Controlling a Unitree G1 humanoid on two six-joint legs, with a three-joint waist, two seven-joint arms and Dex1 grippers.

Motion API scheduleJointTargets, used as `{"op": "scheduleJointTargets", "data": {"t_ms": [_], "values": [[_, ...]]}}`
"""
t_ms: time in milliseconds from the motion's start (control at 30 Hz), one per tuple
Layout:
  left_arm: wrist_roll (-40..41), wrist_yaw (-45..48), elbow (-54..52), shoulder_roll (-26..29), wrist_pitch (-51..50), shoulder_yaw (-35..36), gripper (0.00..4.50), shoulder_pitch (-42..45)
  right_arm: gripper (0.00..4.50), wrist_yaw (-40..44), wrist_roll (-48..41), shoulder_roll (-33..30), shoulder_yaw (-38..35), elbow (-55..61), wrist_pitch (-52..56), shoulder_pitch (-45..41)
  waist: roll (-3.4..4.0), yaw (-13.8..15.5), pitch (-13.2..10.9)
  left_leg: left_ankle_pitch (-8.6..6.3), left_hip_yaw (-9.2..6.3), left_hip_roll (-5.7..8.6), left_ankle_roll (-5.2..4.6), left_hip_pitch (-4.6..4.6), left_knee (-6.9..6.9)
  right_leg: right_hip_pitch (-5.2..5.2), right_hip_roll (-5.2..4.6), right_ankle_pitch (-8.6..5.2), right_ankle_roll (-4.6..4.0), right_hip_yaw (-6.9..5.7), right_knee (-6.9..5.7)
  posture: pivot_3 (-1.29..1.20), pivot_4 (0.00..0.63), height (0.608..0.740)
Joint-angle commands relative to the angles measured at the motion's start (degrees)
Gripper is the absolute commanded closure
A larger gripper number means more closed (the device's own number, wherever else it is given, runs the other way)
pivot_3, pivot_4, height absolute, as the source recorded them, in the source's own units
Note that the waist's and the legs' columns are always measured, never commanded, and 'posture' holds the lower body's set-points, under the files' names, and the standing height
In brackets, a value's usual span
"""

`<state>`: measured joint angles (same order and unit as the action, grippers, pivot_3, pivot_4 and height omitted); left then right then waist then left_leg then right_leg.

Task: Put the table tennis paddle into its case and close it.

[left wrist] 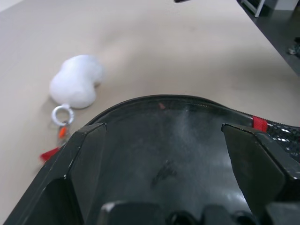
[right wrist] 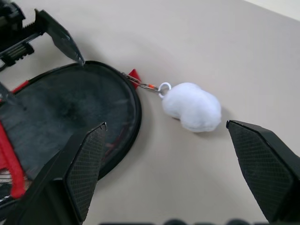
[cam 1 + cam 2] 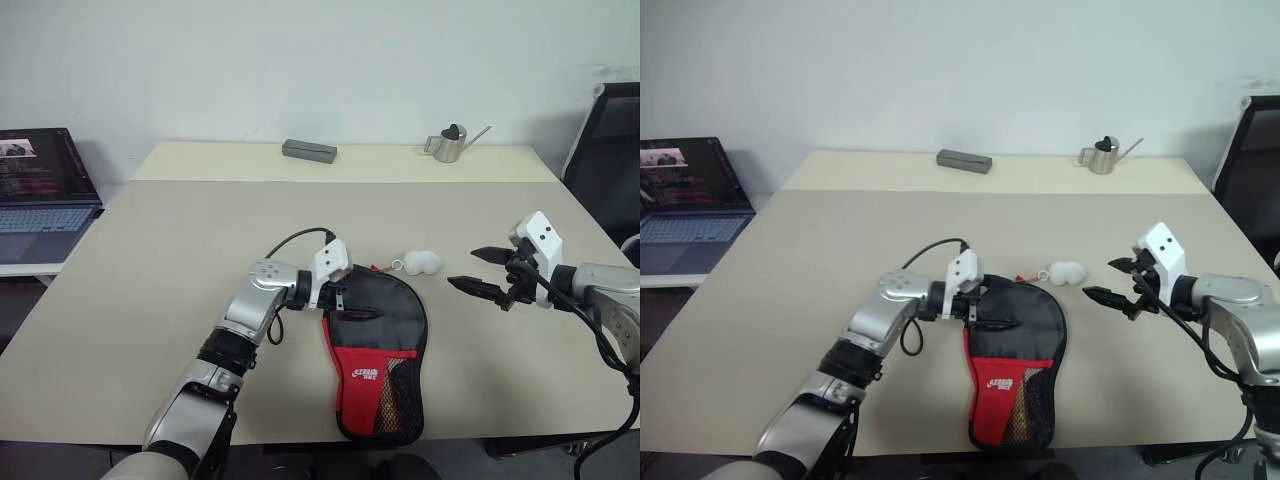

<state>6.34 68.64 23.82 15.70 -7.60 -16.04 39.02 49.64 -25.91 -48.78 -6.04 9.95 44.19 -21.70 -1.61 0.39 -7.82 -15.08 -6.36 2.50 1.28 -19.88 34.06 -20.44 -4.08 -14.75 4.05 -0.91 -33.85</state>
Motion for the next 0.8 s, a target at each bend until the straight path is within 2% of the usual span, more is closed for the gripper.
{"op": "scheduleJointTargets", "data": {"t_ms": [33, 300, 567, 800], "values": [[-0.67, -0.31, 1.72, -0.87, 2.01, -0.76, 0.22, 0.89, 0.0, 1.06, 1.75, -0.85, 1.26, -1.48, -2.83, -3.23, 0.02, -0.03, 0.01, 0.0, 0.01, -0.01, 0.0, 0.01, 0.0, 0.0, 0.0, 0.0, 0.0, 0.0, 0.0, 0.0, 0.15, 0.74], [-2.89, -2.14, 6.83, -2.26, 5.37, -1.86, 0.22, 0.48, 0.0, 3.51, 8.95, 2.98, 10.0, -13.74, -10.96, -13.57, 0.05, -0.29, 0.01, 0.02, 0.03, -0.01, -0.03, 0.03, 0.03, 0.0, 0.02, 0.06, 0.03, 0.01, -0.03, 0.0, 0.15, 0.74], [-2.97, -3.77, 6.6, -2.76, 5.65, -1.53, 0.22, -0.46, 0.0, 7.16, 18.11, 11.41, 19.4, -31.15, -22.03, -22.96, 0.07, -0.46, 0.02, 0.04, 0.07, 0.01, -0.02, 0.02, 0.04, -0.04, 0.05, 0.2, -0.24, 0.07, -0.04, 0.0, 0.15, 0.74], [-2.94, -4.0, 5.58, -2.67, 5.34, -1.78, 0.22, -1.09, 0.0, 6.74, 26.7, 15.63, 23.36, -48.14, -33.99, -30.01, 0.1, -0.51, 0.01, 0.07, 0.13, 0.07, -0.04, 0.03, 0.16, -0.03, 0.14, 0.45, -0.66, 0.12, -0.09, 0.0, 0.15, 0.74]]}}
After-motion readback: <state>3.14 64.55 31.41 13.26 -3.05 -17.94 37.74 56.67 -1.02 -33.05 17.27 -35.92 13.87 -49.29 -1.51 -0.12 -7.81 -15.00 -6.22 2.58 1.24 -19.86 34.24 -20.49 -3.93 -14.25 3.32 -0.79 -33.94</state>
